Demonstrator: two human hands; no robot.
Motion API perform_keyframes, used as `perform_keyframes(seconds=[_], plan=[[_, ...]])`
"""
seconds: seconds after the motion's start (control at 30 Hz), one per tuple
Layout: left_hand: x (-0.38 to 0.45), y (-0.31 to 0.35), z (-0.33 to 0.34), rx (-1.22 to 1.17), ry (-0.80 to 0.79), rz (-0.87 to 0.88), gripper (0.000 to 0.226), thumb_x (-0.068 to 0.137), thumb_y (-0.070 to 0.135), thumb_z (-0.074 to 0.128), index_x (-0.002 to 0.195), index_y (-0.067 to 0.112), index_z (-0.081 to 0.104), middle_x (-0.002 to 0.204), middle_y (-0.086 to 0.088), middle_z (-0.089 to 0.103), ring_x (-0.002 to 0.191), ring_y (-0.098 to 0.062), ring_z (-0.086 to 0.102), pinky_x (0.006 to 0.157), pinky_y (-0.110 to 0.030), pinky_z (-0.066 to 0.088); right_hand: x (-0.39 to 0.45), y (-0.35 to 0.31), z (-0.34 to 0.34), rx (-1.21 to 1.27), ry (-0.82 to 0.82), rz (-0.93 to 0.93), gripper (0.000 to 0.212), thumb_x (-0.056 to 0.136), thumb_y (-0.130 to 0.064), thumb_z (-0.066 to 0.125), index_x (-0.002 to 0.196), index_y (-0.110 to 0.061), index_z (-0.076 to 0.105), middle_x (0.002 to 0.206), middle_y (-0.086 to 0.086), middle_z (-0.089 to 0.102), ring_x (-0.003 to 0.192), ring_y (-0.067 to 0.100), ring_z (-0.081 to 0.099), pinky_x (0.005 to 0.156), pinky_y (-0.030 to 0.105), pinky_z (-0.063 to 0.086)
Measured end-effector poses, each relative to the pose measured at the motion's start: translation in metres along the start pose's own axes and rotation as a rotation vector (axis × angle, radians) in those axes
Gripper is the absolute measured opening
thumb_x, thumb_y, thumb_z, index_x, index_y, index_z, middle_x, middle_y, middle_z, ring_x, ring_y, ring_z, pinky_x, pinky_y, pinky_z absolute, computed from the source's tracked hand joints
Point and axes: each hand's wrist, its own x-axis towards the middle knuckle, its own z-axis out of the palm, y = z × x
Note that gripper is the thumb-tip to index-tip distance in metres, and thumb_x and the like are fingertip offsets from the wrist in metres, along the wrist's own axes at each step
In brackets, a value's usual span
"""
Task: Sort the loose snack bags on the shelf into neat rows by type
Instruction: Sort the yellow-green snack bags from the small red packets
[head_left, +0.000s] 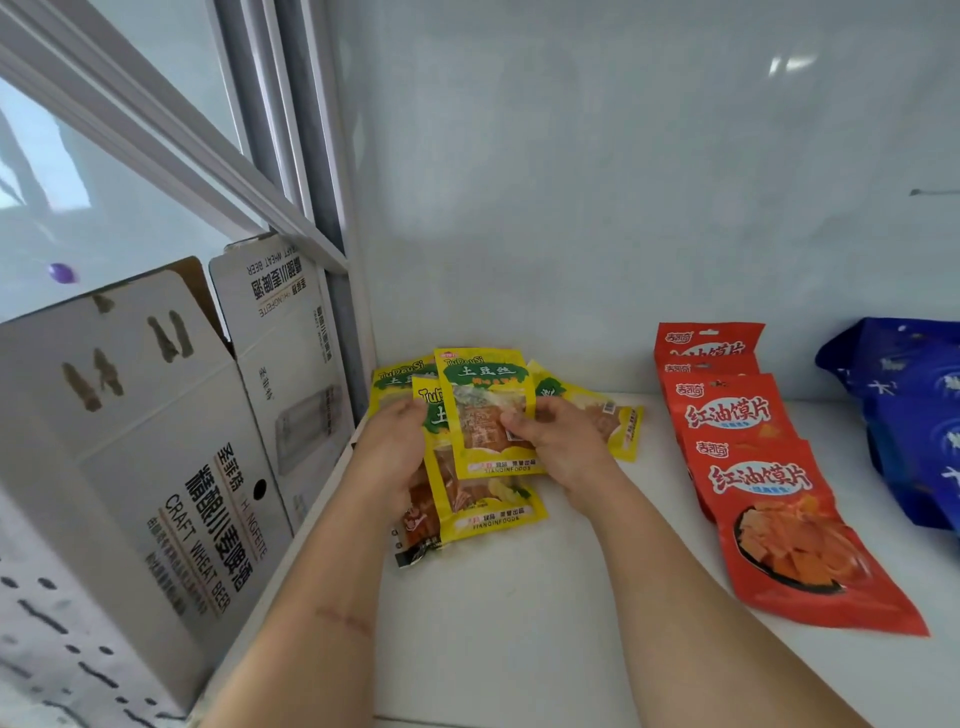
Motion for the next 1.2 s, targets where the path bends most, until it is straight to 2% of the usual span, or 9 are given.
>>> perform_keyframes(seconds=[0.1, 0.17, 0.27, 0.4, 0.5, 0.7, 0.87, 1.0, 1.2], plan=[[-0.006, 0.004, 0.003, 0.063, -0.032, 0.037, 0.051, 0.088, 0.055, 0.057, 0.132, 0.029, 0.059, 0.139, 0.010, 0.059, 0.128, -0.019, 0.056, 0.109, -0.052, 0.044, 0.001, -0.002, 0.002, -0.101, -0.007, -0.040, 0.014, 0.087, -0.034, 0.076, 0.087, -0.023, 0.067, 0.091, -0.004, 0.072, 0.091, 0.020, 0.069, 0.084, 0.037, 0.055], [-0.009, 0.007, 0.006, 0.098, -0.081, 0.069, 0.018, 0.099, 0.033, 0.057, 0.106, 0.029, 0.073, 0.120, 0.005, 0.072, 0.114, -0.021, 0.066, 0.102, -0.055, 0.050, 0.003, -0.004, 0.001, -0.162, -0.025, -0.061, 0.018, 0.088, -0.041, 0.073, 0.090, -0.023, 0.069, 0.091, -0.005, 0.072, 0.089, 0.017, 0.068, 0.077, 0.030, 0.052], [-0.001, 0.002, 0.005, 0.128, -0.063, 0.099, 0.029, 0.099, 0.014, 0.056, 0.086, 0.029, 0.077, 0.099, -0.004, 0.079, 0.097, -0.031, 0.074, 0.090, -0.060, 0.056, 0.012, -0.005, -0.006, -0.269, 0.071, -0.072, 0.041, 0.093, -0.052, 0.061, 0.115, -0.017, 0.068, 0.111, -0.003, 0.070, 0.104, 0.016, 0.064, 0.084, 0.028, 0.048], [0.006, -0.002, 0.004, 0.134, -0.032, 0.102, 0.026, 0.099, 0.007, 0.056, 0.087, 0.021, 0.075, 0.098, -0.005, 0.079, 0.095, -0.031, 0.074, 0.090, -0.058, 0.057, 0.024, 0.000, -0.013, -0.346, 0.162, -0.073, 0.054, 0.094, -0.054, 0.057, 0.127, -0.011, 0.065, 0.127, 0.004, 0.067, 0.121, 0.021, 0.059, 0.106, 0.038, 0.042], [0.008, -0.004, 0.003, 0.116, -0.036, 0.100, 0.027, 0.099, 0.006, 0.055, 0.089, 0.022, 0.074, 0.099, -0.004, 0.079, 0.096, -0.029, 0.074, 0.091, -0.057, 0.057, 0.031, 0.004, -0.017, -0.414, 0.228, -0.073, 0.047, 0.097, -0.046, 0.057, 0.128, -0.012, 0.064, 0.130, 0.005, 0.065, 0.122, 0.023, 0.058, 0.101, 0.032, 0.041], [0.008, -0.005, 0.004, 0.082, -0.040, 0.074, 0.025, 0.101, 0.009, 0.052, 0.095, 0.021, 0.073, 0.101, -0.004, 0.079, 0.095, -0.028, 0.075, 0.088, -0.055, 0.059, 0.044, 0.011, -0.029, -0.723, 0.359, -0.019, 0.049, 0.096, -0.049, 0.052, 0.134, -0.019, 0.059, 0.143, 0.009, 0.052, 0.131, 0.034, 0.047, 0.108, 0.044, 0.038], [0.009, -0.004, 0.004, 0.075, -0.029, 0.069, 0.024, 0.102, 0.009, 0.052, 0.095, 0.019, 0.072, 0.101, -0.006, 0.079, 0.095, -0.029, 0.075, 0.089, -0.056, 0.058, 0.046, 0.005, -0.034, -0.953, 0.209, 0.157, 0.069, 0.093, -0.062, 0.043, 0.145, -0.018, 0.049, 0.154, 0.013, 0.039, 0.143, 0.036, 0.031, 0.117, 0.046, 0.025], [0.009, -0.003, 0.004, 0.096, -0.014, 0.070, 0.024, 0.102, 0.009, 0.051, 0.091, 0.016, 0.072, 0.101, -0.008, 0.078, 0.096, -0.030, 0.074, 0.090, -0.055, 0.058, 0.046, -0.004, -0.036, -1.027, 0.097, 0.192, 0.075, 0.081, -0.072, 0.052, 0.132, -0.018, 0.057, 0.141, 0.014, 0.053, 0.133, 0.037, 0.042, 0.109, 0.043, 0.033], [0.007, -0.003, 0.001, 0.094, -0.008, 0.061, 0.021, 0.102, 0.012, 0.051, 0.097, 0.016, 0.072, 0.101, -0.008, 0.078, 0.094, -0.030, 0.075, 0.089, -0.057, 0.058, 0.035, -0.005, -0.036, -1.086, 0.166, 0.195, 0.082, 0.075, -0.073, 0.064, 0.134, -0.018, 0.052, 0.140, 0.010, 0.052, 0.133, 0.033, 0.039, 0.104, 0.041, 0.035]])
